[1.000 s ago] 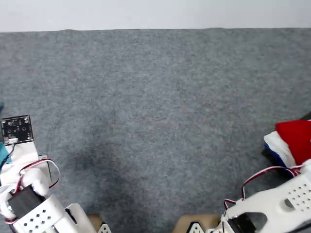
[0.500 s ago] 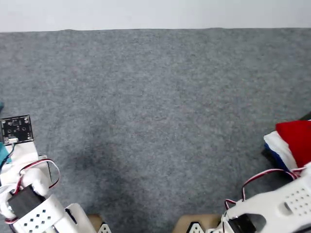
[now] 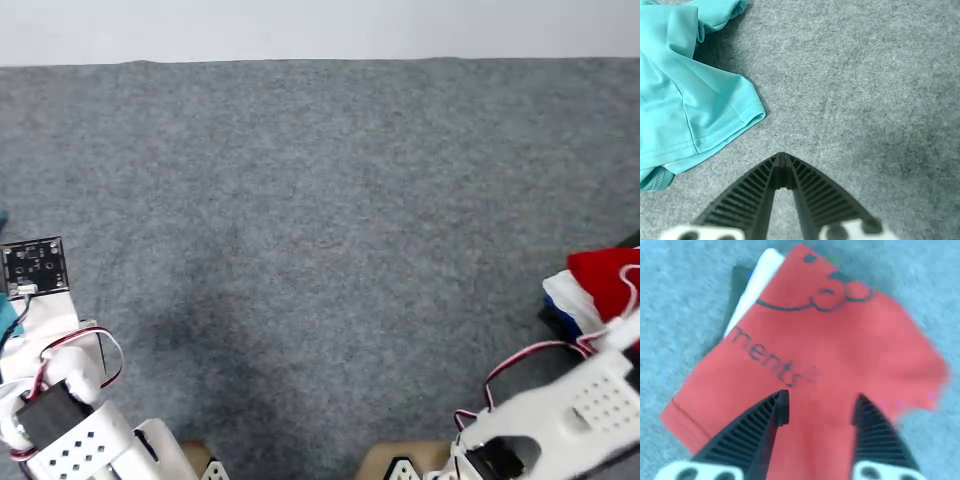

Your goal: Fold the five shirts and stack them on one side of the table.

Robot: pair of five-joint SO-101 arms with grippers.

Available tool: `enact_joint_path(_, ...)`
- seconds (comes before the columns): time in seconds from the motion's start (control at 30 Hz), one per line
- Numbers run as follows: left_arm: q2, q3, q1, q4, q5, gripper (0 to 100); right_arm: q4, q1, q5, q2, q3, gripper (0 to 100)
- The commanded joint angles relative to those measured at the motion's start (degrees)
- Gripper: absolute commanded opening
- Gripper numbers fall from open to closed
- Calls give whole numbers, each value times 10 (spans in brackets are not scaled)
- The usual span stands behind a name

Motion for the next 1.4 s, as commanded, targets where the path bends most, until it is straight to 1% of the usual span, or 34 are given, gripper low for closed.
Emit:
enact_joint_path(0.0,-3,-2,1,-7,-4,4,-12,-27,-9,54,-4,17)
enact_joint_path(0.03,-3,-2,1,-7,-4,4,-9,-28,-9,75,-5,5)
enact_joint_path(0.1,-3,-2,1,-7,-4,4,-14,-26,-12,109,-7,22)
enact_joint_path(0.17,-3,-2,1,-7,-4,4,-15,-25,-11,124,-9,13)
enact_joint_path(0.27,-3,-2,1,-7,-4,4,2,-27,-12,106,-39,10)
enact_joint_path(0.4,-3,-2,1,-7,-4,4,51,-33,-13,57,-113,10)
enact_joint_path(0.53,-3,-2,1,-7,-4,4,108,-65,-13,23,-154,10)
enact_joint_path(0.73,-3,-2,1,-7,-4,4,109,-106,-13,19,-75,10)
enact_joint_path(0.9,-3,-2,1,-7,-4,4,106,-136,-14,64,25,10)
enact_joint_path(1.07,-3,-2,1,-7,-4,4,104,-145,-14,113,20,10)
enact_joint_path(1.2,-4,-2,1,-7,-4,4,109,-140,-14,65,-22,9)
enact_joint_path(1.37,-4,-2,1,-7,-4,4,109,-141,-11,-49,-14,9)
